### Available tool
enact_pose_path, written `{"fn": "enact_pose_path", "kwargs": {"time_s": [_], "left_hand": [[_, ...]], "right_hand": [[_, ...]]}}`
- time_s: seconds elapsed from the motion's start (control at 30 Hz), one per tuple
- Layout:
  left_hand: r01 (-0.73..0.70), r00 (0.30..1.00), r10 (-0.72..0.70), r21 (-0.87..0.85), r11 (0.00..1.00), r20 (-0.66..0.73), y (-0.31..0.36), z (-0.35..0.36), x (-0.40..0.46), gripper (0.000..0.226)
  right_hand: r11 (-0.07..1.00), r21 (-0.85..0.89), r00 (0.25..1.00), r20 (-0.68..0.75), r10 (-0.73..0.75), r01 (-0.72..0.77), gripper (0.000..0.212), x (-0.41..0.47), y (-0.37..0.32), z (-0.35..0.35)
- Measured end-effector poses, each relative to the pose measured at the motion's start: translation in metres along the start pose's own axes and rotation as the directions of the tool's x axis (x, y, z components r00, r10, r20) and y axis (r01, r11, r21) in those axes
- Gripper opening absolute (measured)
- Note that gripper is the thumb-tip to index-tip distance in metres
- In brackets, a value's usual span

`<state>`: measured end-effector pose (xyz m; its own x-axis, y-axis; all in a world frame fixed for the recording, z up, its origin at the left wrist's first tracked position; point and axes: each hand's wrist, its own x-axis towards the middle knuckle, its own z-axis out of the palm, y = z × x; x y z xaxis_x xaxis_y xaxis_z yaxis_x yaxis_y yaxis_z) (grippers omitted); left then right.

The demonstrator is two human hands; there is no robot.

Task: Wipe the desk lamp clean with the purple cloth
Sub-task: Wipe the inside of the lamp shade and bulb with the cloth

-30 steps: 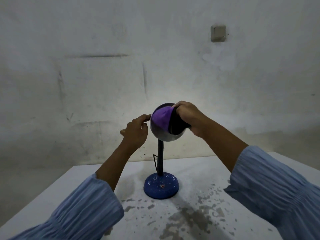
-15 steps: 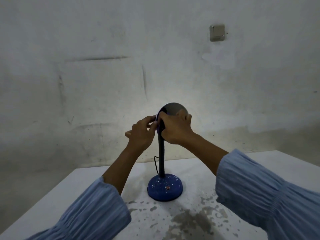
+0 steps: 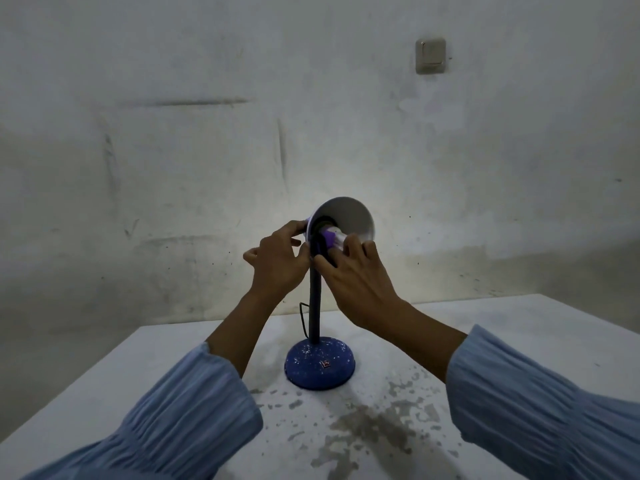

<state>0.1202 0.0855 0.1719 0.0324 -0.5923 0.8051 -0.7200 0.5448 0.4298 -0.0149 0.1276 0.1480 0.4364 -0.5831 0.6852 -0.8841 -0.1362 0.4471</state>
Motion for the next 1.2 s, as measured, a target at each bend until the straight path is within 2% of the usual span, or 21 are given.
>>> {"fn": "enact_pose_path", "kwargs": {"time_s": [0.07,0.17,0.4,0.5,0.6,0.67,0.73,0.83,0.93,1.0,1.13,1.2], "left_hand": [[-0.027,1.000,0.027,0.039,0.999,-0.004,0.000,0.000,-0.001,0.030],[-0.056,0.998,0.058,0.103,0.993,-0.021,0.000,0.001,-0.001,0.030],[-0.042,0.998,0.047,0.092,0.995,-0.050,-0.004,-0.004,0.001,0.029],[-0.041,0.998,0.046,0.094,0.995,-0.044,-0.008,-0.007,0.004,0.028],[-0.037,0.998,0.042,0.100,0.994,-0.054,-0.009,-0.008,0.005,0.026],[-0.030,0.998,0.036,0.094,0.995,-0.054,-0.011,-0.009,0.007,0.025],[-0.027,0.999,0.029,0.077,0.997,-0.025,-0.013,-0.011,0.008,0.025],[-0.017,1.000,0.017,0.063,0.998,0.001,-0.014,-0.013,0.010,0.026],[0.017,1.000,-0.017,0.044,0.999,-0.004,-0.017,-0.016,0.009,0.027],[0.045,0.999,-0.045,0.032,0.998,-0.014,-0.020,-0.018,0.009,0.027],[0.063,0.998,-0.063,0.021,0.998,-0.009,-0.023,-0.021,0.007,0.029],[0.058,0.998,-0.058,0.017,0.998,-0.004,-0.021,-0.020,0.005,0.030]], "right_hand": [[0.998,-0.059,1.000,-0.006,0.005,-0.006,0.041,-0.003,0.000,0.001],[0.999,-0.025,0.999,-0.015,-0.029,0.029,0.037,-0.007,0.003,0.006],[0.988,-0.085,0.978,-0.157,-0.140,0.128,0.033,-0.024,0.023,0.011],[0.983,-0.110,0.977,-0.139,-0.164,0.149,0.034,-0.027,0.030,0.016],[0.968,-0.192,0.976,-0.114,-0.187,0.163,0.027,-0.026,0.037,0.015],[0.956,-0.253,0.977,-0.118,-0.180,0.146,0.021,-0.025,0.041,0.011],[0.954,-0.279,0.978,-0.138,-0.153,0.110,0.024,-0.026,0.044,0.007],[0.962,-0.267,0.962,-0.244,-0.124,0.056,0.026,-0.025,0.048,0.002],[0.979,-0.204,0.934,-0.348,-0.078,0.005,0.018,-0.020,0.052,-0.003],[0.992,-0.113,0.929,-0.369,0.012,-0.057,0.019,-0.016,0.052,-0.007],[0.959,0.210,0.920,-0.300,0.250,-0.192,0.027,-0.009,0.049,-0.013],[0.935,0.289,0.922,-0.263,0.283,-0.205,0.033,-0.005,0.045,-0.014]]}}
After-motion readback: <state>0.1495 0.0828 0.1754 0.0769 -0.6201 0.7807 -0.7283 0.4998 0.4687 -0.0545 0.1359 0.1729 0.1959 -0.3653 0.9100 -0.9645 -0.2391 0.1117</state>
